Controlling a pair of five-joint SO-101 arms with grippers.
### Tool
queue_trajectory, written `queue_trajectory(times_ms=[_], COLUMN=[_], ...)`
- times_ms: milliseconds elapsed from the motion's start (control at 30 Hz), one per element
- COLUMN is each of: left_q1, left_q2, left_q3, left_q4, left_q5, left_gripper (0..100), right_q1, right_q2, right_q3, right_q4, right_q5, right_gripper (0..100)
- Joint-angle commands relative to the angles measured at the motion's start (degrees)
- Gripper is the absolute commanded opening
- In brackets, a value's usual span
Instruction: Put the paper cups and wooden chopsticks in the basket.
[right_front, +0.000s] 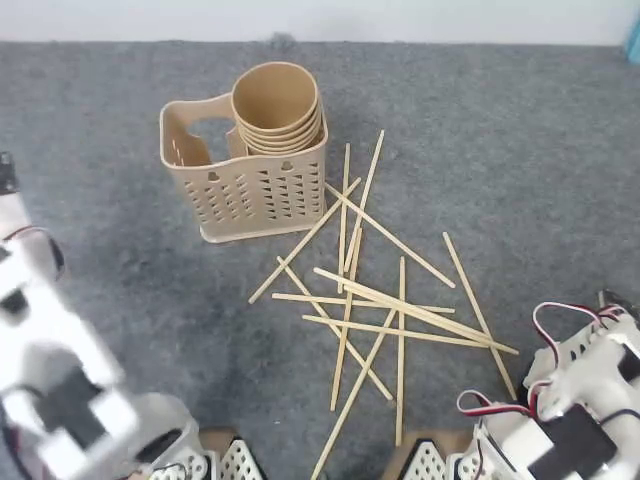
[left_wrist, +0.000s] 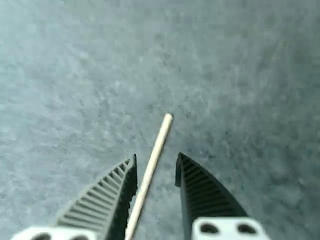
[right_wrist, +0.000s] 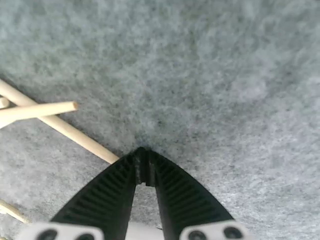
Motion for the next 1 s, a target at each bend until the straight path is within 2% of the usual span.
queue_trajectory(times_ms=[0,133,467,600,633,967], left_q1=[0.3,0.2,0.7,1.1,1.1,0.8], left_q2=[13.4,23.9,43.9,46.8,46.7,36.2], left_q3=[-15.0,-25.7,-41.8,-42.5,-42.4,-44.4], left_q4=[5.5,9.1,9.2,9.4,10.0,31.2], left_q5=[-2.8,-5.0,-5.1,-5.1,-5.1,-5.0], left_gripper=[12,12,12,0,1,1], right_q1=[1.2,1.2,1.2,1.2,1.2,1.2], right_q2=[-0.7,-0.7,-0.7,-0.7,-0.7,-0.7], right_q3=[1.0,1.0,1.0,1.0,1.0,1.0], right_q4=[-0.2,-0.2,-0.1,-0.1,-0.1,-0.1], right_q5=[1.1,1.1,1.1,1.1,1.1,1.1], right_gripper=[0.9,0.9,0.9,0.9,0.9,0.9])
